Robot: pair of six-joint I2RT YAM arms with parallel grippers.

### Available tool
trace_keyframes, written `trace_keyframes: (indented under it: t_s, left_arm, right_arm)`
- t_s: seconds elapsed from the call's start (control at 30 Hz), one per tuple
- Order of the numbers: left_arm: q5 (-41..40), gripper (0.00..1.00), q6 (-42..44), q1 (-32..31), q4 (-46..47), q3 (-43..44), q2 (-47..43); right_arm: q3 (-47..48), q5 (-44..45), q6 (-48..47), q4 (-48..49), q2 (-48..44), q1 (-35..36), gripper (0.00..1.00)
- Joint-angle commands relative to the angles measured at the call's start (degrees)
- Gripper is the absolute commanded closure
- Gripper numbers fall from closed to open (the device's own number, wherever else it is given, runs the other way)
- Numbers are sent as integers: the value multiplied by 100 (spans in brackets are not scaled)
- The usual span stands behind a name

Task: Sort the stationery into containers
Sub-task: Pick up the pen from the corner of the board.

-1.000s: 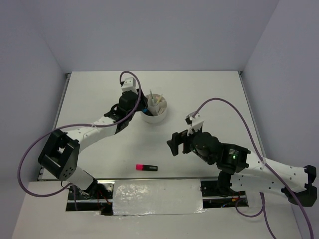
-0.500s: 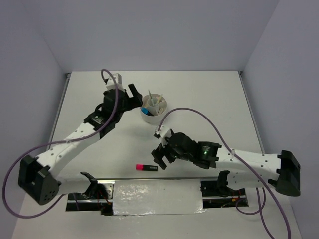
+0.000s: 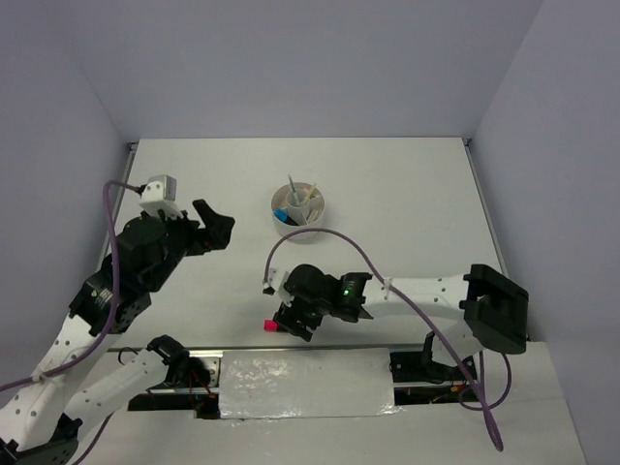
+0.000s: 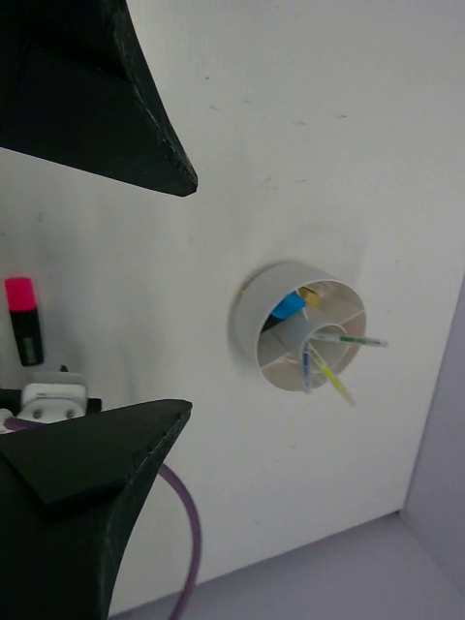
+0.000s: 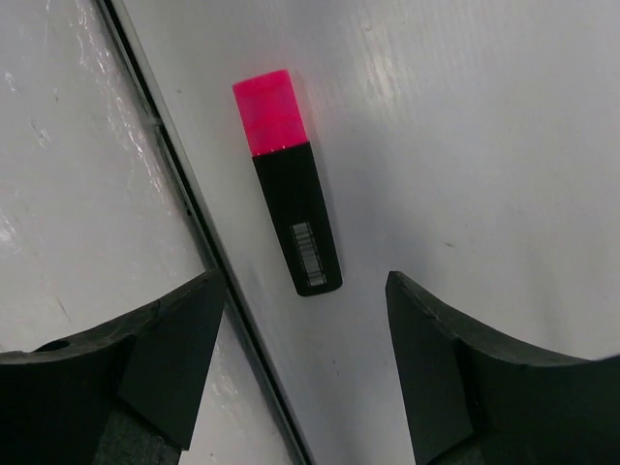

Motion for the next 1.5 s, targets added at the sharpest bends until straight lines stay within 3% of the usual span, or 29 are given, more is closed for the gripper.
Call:
trace_keyframes:
  t_s: [0.0, 0.2, 0.47, 0.6, 0.67, 0.73, 0.8, 1.0, 1.33, 1.47]
  left_arm:
    - [260, 1, 470, 28, -489, -440, -345]
    - [171, 1, 576, 19, -524, -951, -847]
    - [312, 1, 584, 28, -481, -978, -900]
    - [426, 1, 602, 28, -419, -1005, -961]
    - [426, 1, 593, 19, -428, -1013, -953]
    - [453, 1, 584, 28, -419, -1013, -944]
    - [558, 1, 532, 28, -367, -1040, -944]
    - [1259, 1, 84, 28, -16, -1312, -952]
    - [3623, 2, -1085, 10, 2234, -2094, -637]
    - [3984, 9, -1340, 10, 2551, -2182, -425]
  right_arm:
    - [430, -115, -341, -150, 338, 88, 26]
    - [554, 139, -350, -63, 796, 194, 29]
    - [686, 500, -368, -28, 1508, 360, 43]
    - [589, 1237, -333, 210, 1719, 510, 59]
    - [571, 1379, -333, 227, 1771, 545, 76]
    - [528, 1388, -306, 315, 1719, 563, 83]
    - [397, 1379, -271, 490, 1475, 572, 89]
    - [-271, 1239, -69, 1403, 60, 545, 91]
    - [-729, 1616, 344, 1818, -1673, 554, 92]
    - [-843, 1959, 388, 1801, -2234, 563, 92]
